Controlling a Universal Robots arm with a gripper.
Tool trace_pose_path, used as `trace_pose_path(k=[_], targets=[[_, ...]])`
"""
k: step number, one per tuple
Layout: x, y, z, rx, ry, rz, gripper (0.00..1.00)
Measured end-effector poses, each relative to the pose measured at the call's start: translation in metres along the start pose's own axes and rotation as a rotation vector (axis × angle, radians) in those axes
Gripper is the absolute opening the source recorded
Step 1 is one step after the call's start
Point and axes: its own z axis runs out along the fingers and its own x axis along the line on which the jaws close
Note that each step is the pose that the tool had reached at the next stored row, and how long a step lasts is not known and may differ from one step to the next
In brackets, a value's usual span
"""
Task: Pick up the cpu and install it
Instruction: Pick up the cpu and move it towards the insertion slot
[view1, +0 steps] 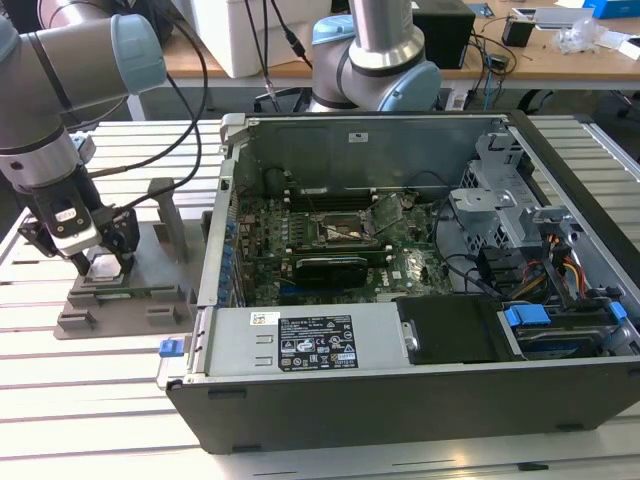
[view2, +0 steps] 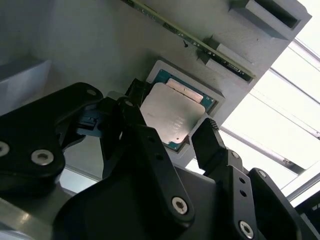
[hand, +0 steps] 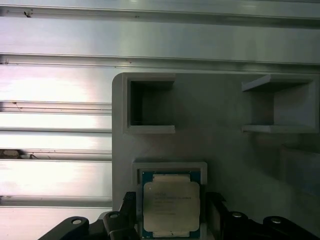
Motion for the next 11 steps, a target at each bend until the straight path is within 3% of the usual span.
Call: trace_pose_path(k=[4,5,11], targets=[[0.0001,0.0000,-0.0001,0.0001,0.0001,0.000,0.65],[0.0001,0.0000,0.0000,0.0001,0.0001,0.000,0.54],[0.0002,0.0000,0.0000,0.0000,0.0000,0.000,0.54]])
